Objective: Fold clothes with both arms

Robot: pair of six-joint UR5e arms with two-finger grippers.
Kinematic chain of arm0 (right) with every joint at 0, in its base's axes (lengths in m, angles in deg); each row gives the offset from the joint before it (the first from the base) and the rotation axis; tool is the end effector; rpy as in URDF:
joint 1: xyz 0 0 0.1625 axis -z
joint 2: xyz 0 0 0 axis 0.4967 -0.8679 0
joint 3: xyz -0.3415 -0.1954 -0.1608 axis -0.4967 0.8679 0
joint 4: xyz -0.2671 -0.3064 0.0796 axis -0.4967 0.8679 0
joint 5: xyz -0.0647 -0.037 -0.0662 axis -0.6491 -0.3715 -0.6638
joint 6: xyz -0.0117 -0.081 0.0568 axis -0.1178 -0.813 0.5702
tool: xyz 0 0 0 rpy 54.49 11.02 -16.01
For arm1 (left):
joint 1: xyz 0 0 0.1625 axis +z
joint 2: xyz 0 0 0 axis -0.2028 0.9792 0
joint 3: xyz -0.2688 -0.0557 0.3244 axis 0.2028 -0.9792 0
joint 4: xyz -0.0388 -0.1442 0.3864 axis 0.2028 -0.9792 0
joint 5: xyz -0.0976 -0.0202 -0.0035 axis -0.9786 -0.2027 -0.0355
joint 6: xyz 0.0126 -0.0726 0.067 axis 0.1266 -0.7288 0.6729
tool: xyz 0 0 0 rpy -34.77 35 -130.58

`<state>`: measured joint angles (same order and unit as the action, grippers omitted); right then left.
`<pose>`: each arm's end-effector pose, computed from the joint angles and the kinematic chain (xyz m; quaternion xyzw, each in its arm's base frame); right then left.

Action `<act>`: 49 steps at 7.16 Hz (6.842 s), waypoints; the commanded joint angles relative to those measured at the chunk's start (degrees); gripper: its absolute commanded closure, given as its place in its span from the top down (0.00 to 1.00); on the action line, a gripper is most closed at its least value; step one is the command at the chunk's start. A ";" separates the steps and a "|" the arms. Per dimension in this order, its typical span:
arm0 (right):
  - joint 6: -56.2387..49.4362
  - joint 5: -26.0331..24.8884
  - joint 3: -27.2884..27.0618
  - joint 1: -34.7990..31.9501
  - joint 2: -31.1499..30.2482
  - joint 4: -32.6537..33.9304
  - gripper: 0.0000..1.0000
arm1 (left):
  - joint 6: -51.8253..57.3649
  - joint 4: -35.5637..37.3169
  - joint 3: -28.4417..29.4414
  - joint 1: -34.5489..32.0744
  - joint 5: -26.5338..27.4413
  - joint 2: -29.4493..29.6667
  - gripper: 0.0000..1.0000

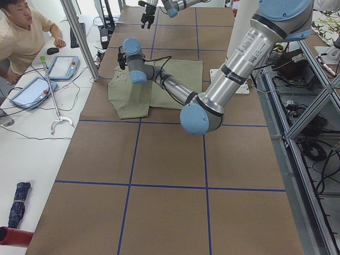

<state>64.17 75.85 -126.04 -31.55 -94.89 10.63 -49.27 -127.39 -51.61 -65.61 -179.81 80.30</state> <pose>-0.2288 -0.5755 0.3875 0.0412 -0.5549 0.2589 0.7895 0.3601 -0.5958 0.1972 -0.0280 0.6517 -0.1078 0.7503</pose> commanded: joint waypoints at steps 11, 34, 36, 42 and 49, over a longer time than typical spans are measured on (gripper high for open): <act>-6.13 0.34 -0.71 -0.72 -3.97 -0.21 1.00 | -5.33 -10.49 27.48 22.79 36.68 24.54 0.00; 43.87 -56.18 -27.78 59.75 -13.39 24.65 0.97 | -5.25 -9.70 -22.45 13.47 24.20 -17.39 0.80; 43.96 -55.83 -27.69 61.06 -13.73 24.83 0.97 | -5.16 -9.70 -22.27 13.47 24.20 -17.56 0.80; 45.55 -55.39 -27.61 63.97 -13.99 26.42 0.87 | -4.89 -9.70 -21.56 13.47 24.29 -17.48 0.80; 45.55 -55.39 -27.34 64.49 -14.17 26.59 0.00 | -4.81 -9.70 -21.39 13.47 24.11 -17.48 0.80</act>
<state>109.72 20.46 -153.30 32.70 -108.96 37.17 -54.08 -137.09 -72.96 -52.13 -155.64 62.82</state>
